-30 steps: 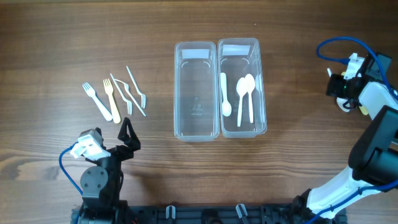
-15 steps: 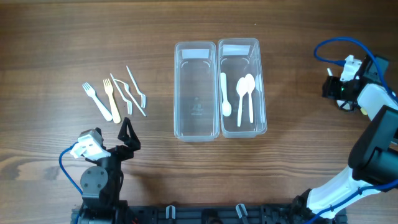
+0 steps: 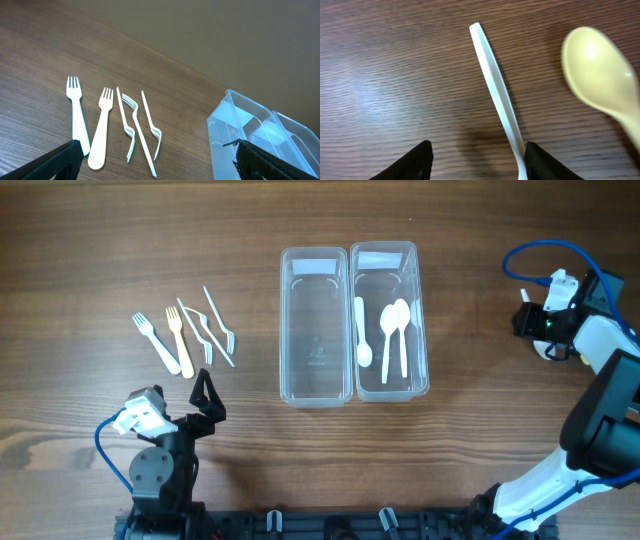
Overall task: Pack container
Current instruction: 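Move the right gripper to the white knife and grasp it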
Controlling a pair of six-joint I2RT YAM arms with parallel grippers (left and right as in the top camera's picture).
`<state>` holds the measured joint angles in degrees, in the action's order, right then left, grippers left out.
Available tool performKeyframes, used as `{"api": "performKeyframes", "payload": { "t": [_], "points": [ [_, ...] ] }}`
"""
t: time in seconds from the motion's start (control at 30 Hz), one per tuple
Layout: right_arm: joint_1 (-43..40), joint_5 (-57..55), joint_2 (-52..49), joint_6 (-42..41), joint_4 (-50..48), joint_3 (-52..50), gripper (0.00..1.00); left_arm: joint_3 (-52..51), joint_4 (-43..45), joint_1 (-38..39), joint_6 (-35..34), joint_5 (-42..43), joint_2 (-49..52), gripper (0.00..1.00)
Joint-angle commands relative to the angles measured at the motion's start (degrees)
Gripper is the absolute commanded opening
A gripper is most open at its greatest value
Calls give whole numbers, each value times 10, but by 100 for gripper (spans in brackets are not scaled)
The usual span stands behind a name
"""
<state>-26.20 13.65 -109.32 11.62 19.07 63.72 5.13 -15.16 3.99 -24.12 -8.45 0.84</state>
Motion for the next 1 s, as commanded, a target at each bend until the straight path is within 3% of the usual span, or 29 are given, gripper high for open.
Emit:
{"api": "performKeyframes", "payload": {
  "t": [0.0,0.3,0.43,0.77,0.9,0.97],
  "points": [
    [1,47,-12,-31,6,-6,58,-3,1,-5,12,5,-3,100],
    [1,17,-12,-35,21,-6,59,-3,1,-5,12,5,-3,100],
    [1,3,-12,23,26,-6,59,-3,1,-5,12,5,-3,100],
    [1,1,-12,50,28,-6,30,-3,1,-5,12,5,-3,100],
    [1,1,-12,50,29,-7,30,-3,1,-5,12,5,-3,100],
    [1,-4,-12,50,31,-7,35,-3,1,-5,12,5,-3,100]
  ]
}}
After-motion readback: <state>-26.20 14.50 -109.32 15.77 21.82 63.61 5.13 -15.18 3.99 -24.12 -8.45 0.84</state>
